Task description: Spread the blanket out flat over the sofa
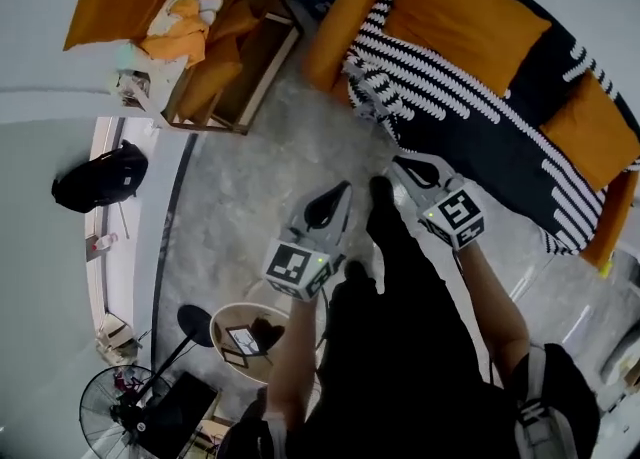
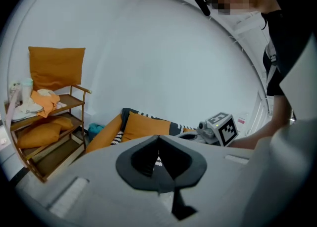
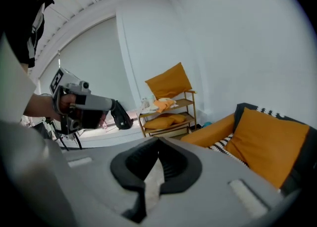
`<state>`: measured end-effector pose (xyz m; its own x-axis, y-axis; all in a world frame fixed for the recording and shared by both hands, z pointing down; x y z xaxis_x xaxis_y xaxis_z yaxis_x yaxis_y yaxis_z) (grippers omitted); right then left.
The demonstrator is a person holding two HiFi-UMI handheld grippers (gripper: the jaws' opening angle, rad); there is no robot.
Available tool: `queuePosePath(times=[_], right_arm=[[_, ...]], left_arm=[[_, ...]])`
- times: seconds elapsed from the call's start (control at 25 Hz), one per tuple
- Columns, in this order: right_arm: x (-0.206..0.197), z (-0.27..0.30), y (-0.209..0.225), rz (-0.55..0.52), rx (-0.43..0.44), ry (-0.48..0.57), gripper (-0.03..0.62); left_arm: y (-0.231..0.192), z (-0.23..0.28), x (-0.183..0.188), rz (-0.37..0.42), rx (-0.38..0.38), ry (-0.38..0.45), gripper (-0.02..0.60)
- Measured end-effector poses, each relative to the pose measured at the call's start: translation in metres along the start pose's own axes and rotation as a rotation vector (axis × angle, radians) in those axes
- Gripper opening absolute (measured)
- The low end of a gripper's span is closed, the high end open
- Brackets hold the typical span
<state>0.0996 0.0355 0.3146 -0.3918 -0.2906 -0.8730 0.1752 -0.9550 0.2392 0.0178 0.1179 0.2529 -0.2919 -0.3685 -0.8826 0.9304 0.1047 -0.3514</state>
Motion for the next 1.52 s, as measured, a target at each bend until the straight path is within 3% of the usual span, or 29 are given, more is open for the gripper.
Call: queuePosePath(times=[0.2, 0.36, 0.48, 0.72, 0.96, 1.28, 1.52], right_arm=[[-0.044, 0.039, 0.051, 0.018, -0.019, -0.088, 0.003], [-0.083, 0.074, 0.077, 0.011, -0.018, -0.168, 0.003], [-0.112, 0.102, 0.097, 0.015, -0.025, -0.203, 0.066], [-0.180, 0.141, 0.135, -0.031, -0.094, -0.290, 0.091], [-0.239, 0.190, 0.170, -0.091, -0.171, -0.361, 0.118], [-0.292, 0.238, 0.213, -0.144, -0.263, -0.434, 0.155], [-0.318, 0.260, 0.225, -0.156, -0.272, -0.475, 0.187]], left_arm=[[-0.022, 0.042, -0.011, 0.029, 0.011, -0.043, 0.011], [-0.041, 0.064, -0.035, 0.005, -0.001, -0.085, 0.011], [-0.051, 0.079, -0.053, -0.012, -0.026, -0.105, 0.011], [-0.076, 0.109, -0.105, -0.080, -0.021, -0.146, 0.011], [-0.117, 0.133, -0.150, -0.082, -0.011, -0.163, 0.011], [-0.158, 0.155, -0.192, -0.068, -0.014, -0.195, 0.011], [-0.167, 0.162, -0.213, -0.078, -0.031, -0.207, 0.011]])
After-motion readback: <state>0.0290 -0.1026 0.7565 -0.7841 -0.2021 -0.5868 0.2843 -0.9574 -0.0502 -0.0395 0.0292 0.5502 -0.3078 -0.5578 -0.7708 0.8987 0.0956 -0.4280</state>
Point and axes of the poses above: the fingertips, and each gripper's own axes: z forward along the fingers, y to its right, x out of its top, the point moved 2 cm from there along -z, backward along the fingers, and after that the axes turned 3 degrees about y, right-handed, at the moved point
